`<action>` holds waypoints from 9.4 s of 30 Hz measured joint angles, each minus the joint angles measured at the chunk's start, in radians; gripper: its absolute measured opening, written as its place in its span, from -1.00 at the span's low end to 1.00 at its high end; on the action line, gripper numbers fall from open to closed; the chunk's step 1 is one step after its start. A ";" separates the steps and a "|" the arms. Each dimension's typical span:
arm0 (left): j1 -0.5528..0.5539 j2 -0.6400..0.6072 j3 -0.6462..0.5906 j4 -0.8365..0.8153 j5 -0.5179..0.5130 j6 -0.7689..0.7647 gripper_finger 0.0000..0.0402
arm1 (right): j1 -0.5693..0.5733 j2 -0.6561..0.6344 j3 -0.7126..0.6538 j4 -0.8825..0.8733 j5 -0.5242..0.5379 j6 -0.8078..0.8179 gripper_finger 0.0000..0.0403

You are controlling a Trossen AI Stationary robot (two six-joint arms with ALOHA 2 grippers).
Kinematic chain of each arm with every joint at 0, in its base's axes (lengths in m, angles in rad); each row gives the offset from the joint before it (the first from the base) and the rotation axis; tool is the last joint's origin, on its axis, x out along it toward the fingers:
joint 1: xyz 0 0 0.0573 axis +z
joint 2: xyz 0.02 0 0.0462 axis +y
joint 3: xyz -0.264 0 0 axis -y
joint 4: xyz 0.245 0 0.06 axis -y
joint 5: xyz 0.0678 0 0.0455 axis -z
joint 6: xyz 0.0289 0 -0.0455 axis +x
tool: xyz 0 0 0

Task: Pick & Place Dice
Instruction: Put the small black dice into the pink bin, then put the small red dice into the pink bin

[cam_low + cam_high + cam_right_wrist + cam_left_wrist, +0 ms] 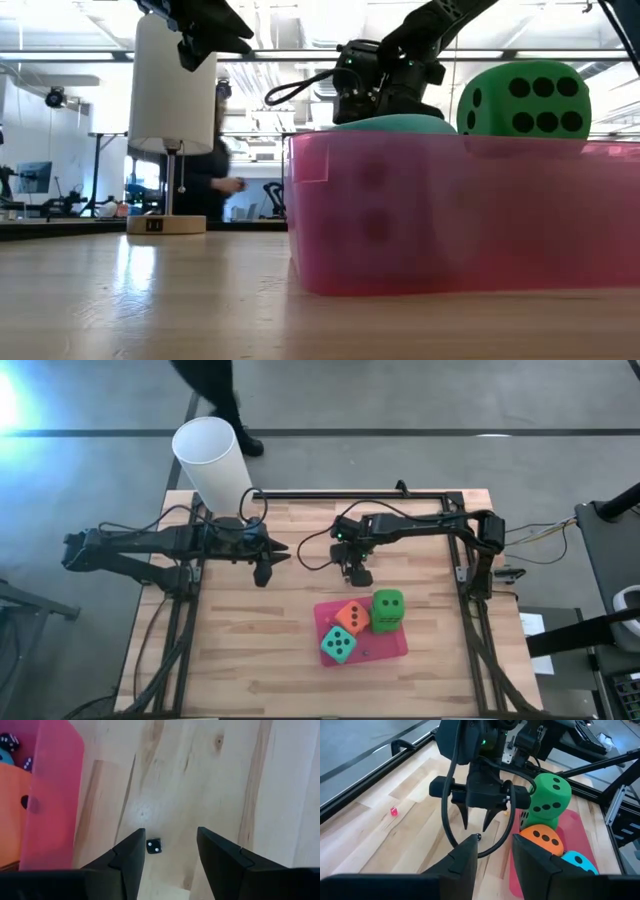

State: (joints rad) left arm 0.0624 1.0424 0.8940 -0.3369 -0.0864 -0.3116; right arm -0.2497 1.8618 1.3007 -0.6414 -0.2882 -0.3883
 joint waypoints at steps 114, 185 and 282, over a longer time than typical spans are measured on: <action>0.001 0.000 0.000 -0.015 0.000 -0.003 -0.34 | 0.037 -0.055 0.204 -0.176 0.003 0.029 -0.79; 0.000 0.000 0.000 -0.036 0.000 0.023 -0.35 | 0.249 0.082 0.250 -0.065 -0.291 -0.136 -0.33; 0.001 0.000 0.000 -0.036 0.000 0.023 -0.38 | 0.175 0.150 0.182 -0.018 -0.288 -0.190 -0.11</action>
State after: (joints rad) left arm 0.0631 1.0428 0.8940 -0.3725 -0.0860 -0.2890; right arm -0.0750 2.0113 1.4822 -0.6590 -0.5758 -0.5781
